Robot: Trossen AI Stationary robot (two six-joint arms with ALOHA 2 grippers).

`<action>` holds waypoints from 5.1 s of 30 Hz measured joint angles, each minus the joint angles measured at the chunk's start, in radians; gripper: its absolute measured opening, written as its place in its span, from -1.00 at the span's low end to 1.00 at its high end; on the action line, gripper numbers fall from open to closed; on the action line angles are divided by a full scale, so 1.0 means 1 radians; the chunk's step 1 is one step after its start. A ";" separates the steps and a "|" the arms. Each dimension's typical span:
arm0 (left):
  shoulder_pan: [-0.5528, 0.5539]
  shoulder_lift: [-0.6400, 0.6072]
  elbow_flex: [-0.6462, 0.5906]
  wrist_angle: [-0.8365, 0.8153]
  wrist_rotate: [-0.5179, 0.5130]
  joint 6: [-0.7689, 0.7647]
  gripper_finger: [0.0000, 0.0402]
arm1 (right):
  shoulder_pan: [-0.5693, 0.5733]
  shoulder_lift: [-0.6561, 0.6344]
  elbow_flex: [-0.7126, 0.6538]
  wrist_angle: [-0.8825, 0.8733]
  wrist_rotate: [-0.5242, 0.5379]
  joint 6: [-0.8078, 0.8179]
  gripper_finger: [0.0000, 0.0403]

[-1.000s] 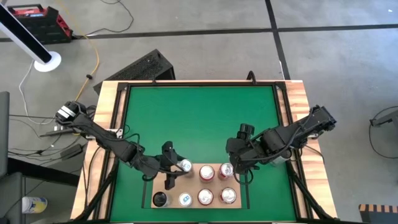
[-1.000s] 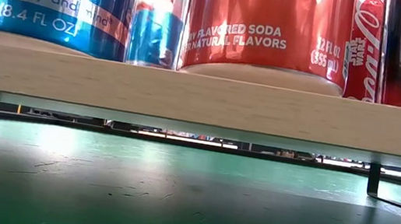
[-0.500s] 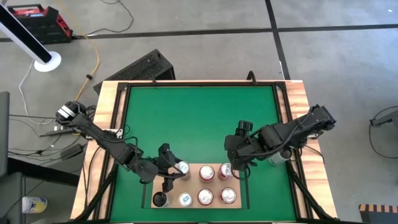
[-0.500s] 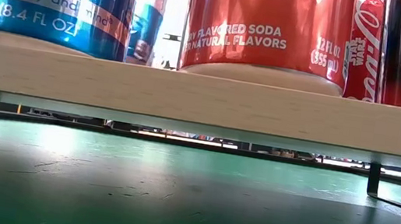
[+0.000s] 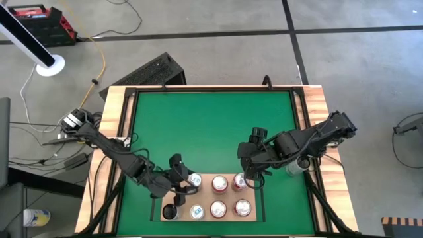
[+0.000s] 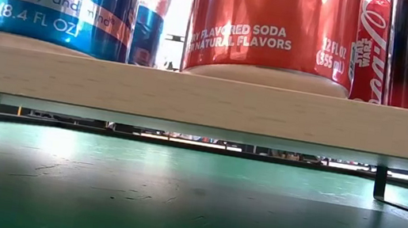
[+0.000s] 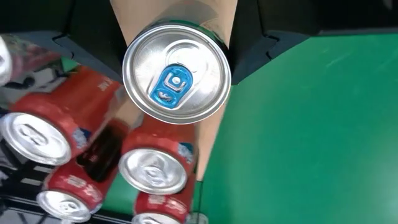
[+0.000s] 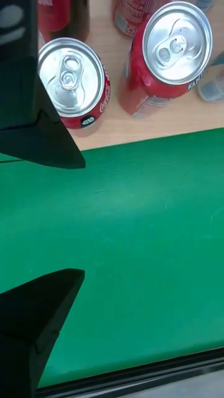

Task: Place canned beverage on shelf
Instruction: Put the blue soda can on the shelf aligned with the other blue soda can, then put the white soda can on the shelf aligned with the other white soda can

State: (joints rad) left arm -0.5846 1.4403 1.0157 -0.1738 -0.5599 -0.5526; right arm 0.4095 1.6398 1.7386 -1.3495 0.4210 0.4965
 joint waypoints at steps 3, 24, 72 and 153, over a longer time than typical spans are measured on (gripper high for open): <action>-0.001 0.000 0.000 -0.002 0.006 -0.006 0.12 | 0.000 0.000 0.000 0.000 0.000 0.000 0.50; -0.003 0.028 0.001 0.038 0.006 -0.024 0.25 | 0.002 0.000 0.000 -0.003 -0.027 -0.011 0.50; 0.011 0.034 0.001 0.083 -0.002 -0.051 0.17 | 0.002 0.000 0.000 0.004 -0.031 -0.008 0.50; 0.280 -0.289 0.000 -0.088 0.050 0.307 0.50 | 0.587 -0.251 -0.246 -0.220 -0.397 1.708 0.50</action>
State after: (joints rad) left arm -0.3043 1.1511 1.0161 -0.2620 -0.5103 -0.2453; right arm 0.9966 1.3883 1.4930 -1.5690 0.0243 2.2043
